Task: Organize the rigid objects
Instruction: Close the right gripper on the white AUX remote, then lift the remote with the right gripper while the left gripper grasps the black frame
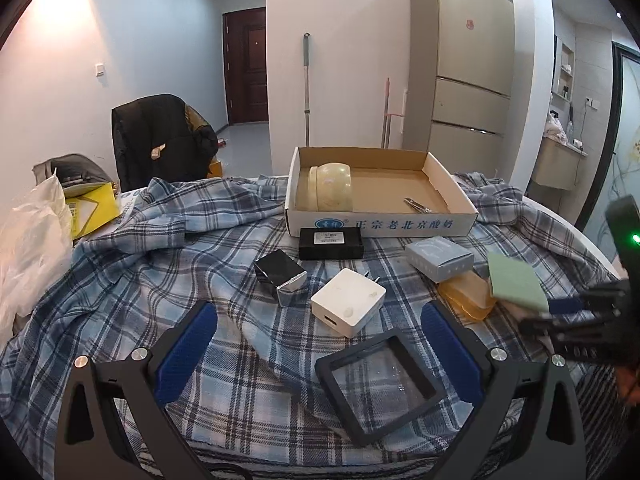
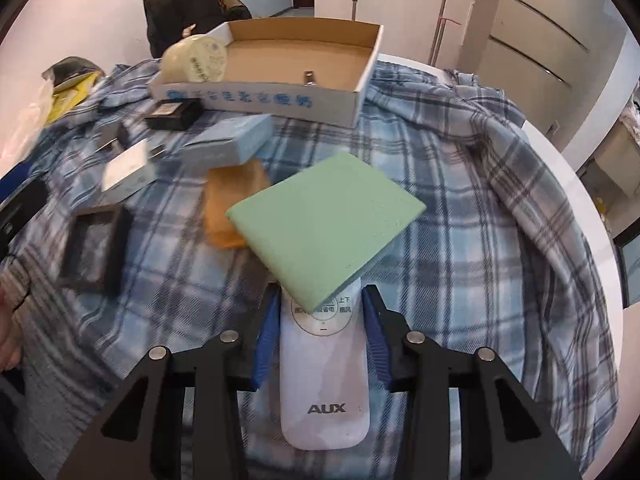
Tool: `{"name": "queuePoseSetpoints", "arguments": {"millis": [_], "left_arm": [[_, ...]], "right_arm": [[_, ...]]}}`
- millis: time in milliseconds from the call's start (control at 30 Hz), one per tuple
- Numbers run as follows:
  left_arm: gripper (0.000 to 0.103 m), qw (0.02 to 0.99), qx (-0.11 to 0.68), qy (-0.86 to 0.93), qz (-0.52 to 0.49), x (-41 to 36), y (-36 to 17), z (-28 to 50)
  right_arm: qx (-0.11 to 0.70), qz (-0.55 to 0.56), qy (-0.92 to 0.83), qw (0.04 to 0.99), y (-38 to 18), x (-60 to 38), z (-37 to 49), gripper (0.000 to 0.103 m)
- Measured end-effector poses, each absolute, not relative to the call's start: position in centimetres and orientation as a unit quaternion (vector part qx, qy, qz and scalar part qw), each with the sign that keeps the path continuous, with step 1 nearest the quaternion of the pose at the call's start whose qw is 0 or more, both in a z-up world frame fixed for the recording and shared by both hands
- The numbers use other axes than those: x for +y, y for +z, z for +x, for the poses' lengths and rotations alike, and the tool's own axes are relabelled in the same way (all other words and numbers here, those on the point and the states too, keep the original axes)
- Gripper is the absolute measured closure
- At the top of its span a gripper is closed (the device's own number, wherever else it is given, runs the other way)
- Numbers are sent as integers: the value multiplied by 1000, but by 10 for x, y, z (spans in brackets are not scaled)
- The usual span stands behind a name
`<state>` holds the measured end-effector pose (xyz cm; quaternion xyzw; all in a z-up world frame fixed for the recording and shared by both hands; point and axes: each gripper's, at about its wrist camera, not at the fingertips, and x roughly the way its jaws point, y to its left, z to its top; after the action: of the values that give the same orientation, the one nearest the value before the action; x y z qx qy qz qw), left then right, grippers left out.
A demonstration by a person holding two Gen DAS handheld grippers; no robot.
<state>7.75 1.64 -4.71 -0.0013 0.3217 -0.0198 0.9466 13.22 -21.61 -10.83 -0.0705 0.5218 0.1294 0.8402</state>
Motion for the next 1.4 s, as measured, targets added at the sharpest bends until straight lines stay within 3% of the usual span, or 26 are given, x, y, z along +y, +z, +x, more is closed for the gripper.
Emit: {"name": "queuePoseSetpoints", "arguments": {"millis": [133,467,833,1167,1400], "left_arm": [[0,949,316,-22,3,15,-45,75],[0,948,319,-15,-3,18,-45,77],[0,960,279,4,31,9,-31,62],[0,935,352,-19,31,-18,-37,80],[0,919,389,-37,-48,-12,-29,93]], "right_arm": [[543,-59,154,823,-114,-210,118,62],[519,-86,155,836,-115,-201,124,64],[480,-42,125,868,-103,-226,118,64],[458,-24,126,880,-102,-236,116,64],[455,-41,123,881,-106,-231,113,64]]}}
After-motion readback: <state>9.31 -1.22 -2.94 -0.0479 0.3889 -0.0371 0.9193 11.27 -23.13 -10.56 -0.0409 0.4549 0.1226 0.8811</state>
